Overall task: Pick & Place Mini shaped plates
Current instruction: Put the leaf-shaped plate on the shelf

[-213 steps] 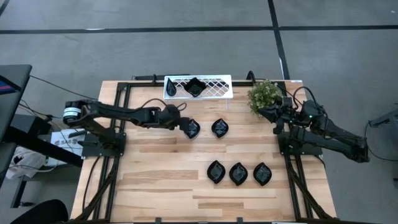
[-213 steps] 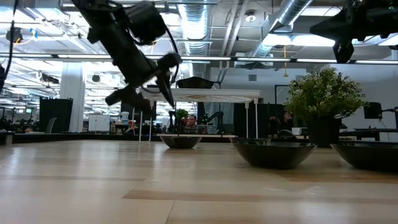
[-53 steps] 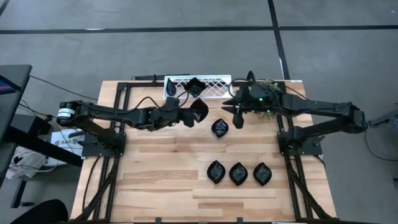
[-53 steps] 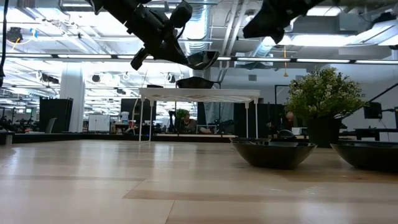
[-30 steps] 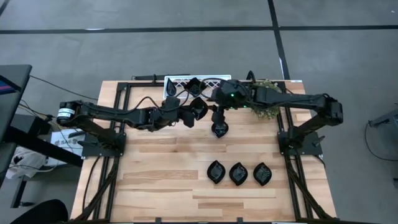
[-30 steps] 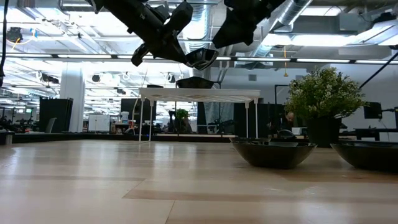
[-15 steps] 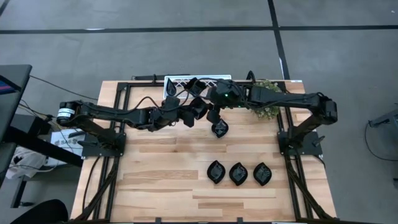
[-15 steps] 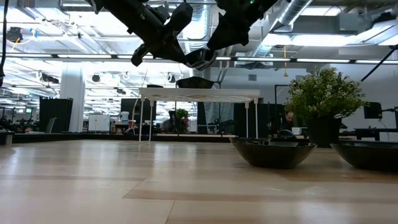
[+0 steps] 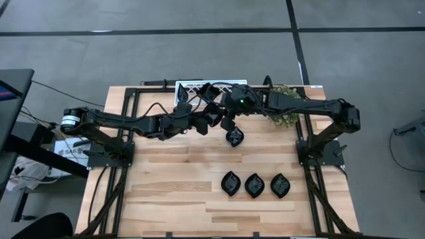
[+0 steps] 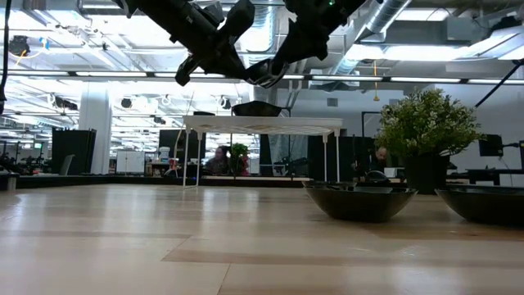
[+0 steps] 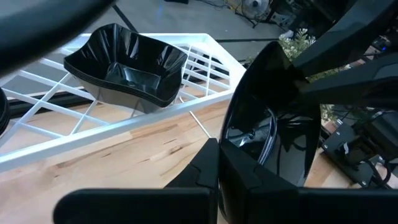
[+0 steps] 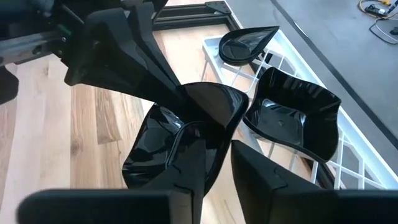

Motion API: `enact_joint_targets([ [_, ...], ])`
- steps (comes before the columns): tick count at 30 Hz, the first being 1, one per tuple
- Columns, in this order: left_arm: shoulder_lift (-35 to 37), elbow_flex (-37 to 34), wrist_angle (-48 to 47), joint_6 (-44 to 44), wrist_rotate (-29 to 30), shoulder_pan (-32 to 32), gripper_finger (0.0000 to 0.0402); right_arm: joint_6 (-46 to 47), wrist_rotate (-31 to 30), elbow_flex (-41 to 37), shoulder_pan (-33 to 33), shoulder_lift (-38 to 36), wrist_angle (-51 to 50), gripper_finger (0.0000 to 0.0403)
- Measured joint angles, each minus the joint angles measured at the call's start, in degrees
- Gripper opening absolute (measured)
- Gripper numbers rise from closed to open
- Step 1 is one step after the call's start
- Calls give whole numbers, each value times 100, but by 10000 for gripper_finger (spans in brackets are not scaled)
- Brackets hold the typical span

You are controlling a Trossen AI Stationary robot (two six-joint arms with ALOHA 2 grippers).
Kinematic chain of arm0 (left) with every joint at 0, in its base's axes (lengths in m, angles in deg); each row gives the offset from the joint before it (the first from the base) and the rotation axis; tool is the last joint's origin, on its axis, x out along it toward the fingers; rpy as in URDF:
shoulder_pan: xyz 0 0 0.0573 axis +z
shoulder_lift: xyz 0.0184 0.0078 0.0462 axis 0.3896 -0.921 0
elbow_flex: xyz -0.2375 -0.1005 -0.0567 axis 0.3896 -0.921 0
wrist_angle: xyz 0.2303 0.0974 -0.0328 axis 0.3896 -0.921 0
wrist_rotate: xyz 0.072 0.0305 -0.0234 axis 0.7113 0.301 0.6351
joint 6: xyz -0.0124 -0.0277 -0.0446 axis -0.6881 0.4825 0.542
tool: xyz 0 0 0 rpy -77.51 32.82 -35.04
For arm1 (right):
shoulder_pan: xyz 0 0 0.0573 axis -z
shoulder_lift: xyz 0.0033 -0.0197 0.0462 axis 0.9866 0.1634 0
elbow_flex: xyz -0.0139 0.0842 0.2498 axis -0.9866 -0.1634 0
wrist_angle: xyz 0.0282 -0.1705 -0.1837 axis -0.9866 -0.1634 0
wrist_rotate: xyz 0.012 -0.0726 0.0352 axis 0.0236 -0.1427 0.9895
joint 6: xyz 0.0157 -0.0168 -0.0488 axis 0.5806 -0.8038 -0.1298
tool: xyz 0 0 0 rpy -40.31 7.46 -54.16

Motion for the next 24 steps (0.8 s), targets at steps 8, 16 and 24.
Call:
enact_joint_targets([
  [8,0,0,26,7,-68,0,4,2,-26,0,4,0,-7,15],
  [16,0,-2,95,7,-88,0,11,59,-24,-2,4,0,-3,3],
  [24,2,4,197,0,-139,-2,49,61,46,-4,-11,4,-8,1],
])
